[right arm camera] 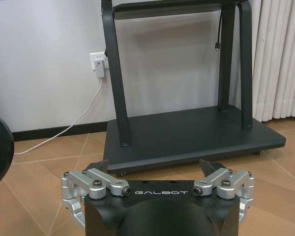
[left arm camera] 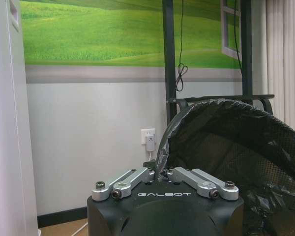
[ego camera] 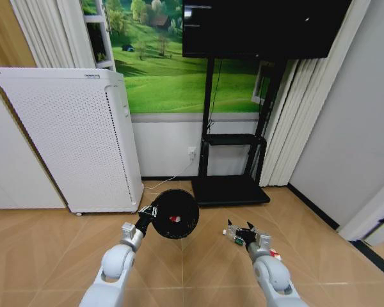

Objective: Pick up the trash bin and place the garbage on the floor into it.

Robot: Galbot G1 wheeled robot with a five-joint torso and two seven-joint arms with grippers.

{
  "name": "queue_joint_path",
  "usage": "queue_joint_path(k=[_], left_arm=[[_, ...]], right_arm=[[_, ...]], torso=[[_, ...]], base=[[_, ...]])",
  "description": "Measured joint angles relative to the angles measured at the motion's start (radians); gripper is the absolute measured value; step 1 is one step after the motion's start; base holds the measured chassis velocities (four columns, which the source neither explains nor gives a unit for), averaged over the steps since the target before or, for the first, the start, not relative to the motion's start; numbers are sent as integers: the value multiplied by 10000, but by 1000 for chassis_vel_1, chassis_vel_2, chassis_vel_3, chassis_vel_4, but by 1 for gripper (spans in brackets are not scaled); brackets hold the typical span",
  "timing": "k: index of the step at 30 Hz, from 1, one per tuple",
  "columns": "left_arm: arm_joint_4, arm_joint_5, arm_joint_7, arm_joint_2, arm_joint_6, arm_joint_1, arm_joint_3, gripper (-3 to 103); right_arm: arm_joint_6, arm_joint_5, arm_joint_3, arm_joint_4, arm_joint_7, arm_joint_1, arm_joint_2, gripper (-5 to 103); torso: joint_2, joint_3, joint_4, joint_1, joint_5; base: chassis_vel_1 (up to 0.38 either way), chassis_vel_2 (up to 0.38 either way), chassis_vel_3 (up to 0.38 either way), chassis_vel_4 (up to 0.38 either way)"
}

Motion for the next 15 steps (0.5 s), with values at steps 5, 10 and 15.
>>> queue_joint_path(k=[5, 10, 15], left_arm=[[-27, -19, 4, 42, -4, 15, -36, 3], [-92, -62, 4, 51, -6, 36, -63, 3], [-152, -65, 6, 54, -6, 97, -66, 3]], right_arm=[[185, -160, -50, 28, -3, -59, 46, 100], [392, -314, -116, 48, -49, -160, 79, 100], [233, -310, -138, 186, -81, -281, 123, 100]], torso=[[0, 1, 4, 1, 3], [-1, 3, -2, 5, 1], [0, 0, 2, 2, 1]], base=[[-137, 129, 141, -133], [-127, 110, 116, -115], [16, 0, -6, 5]])
